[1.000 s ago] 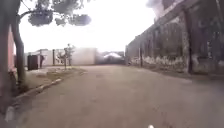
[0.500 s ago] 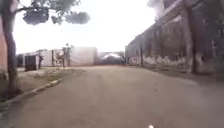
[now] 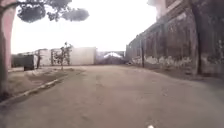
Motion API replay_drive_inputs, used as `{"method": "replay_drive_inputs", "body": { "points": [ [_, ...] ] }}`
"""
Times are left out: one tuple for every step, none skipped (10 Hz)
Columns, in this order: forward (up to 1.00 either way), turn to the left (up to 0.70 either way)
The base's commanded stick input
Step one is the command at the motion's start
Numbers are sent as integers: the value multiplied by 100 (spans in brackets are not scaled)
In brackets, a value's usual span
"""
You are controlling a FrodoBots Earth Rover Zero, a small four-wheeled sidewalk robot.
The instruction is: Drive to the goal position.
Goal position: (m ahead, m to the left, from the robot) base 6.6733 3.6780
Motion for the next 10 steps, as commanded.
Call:
{"method": "replay_drive_inputs", "body": {
  "points": [
    [50,0],
    [50,0],
    [50,0],
    [50,0],
    [50,0],
    [50,0],
    [50,0],
    [50,0],
    [50,0],
    [50,0]
  ]
}}
